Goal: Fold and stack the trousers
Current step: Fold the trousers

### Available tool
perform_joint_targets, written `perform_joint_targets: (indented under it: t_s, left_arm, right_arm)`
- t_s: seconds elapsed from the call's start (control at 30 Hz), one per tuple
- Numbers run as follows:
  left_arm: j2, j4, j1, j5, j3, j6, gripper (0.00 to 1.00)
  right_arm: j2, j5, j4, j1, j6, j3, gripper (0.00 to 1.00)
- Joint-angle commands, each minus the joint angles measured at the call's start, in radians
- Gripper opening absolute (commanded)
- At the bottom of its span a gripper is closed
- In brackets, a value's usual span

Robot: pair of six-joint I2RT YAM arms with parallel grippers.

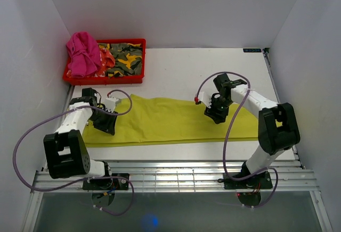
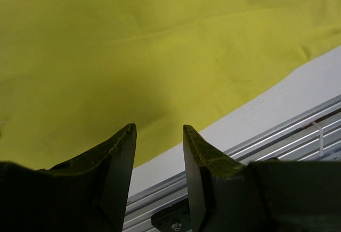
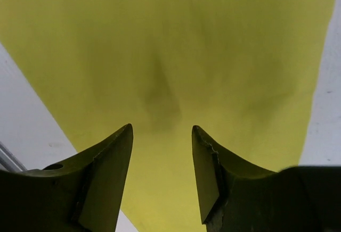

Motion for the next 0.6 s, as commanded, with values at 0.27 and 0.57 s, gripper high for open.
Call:
perform_joint_targets:
  t_s: [0.27, 0.57]
  left_arm:
    - [0.303, 0.2, -0.104, 0.054, 0.053, -0.071, 0.45]
    - [0.217, 0.04, -0.083, 0.172, 0.234, -0.082, 0.49]
  right_arm:
    - [0.161, 0.206, 0.202, -0.048, 0.139, -0.075, 0.45]
    - [0.142, 0.088, 0.068, -0.013, 0.197, 0.137, 0.42]
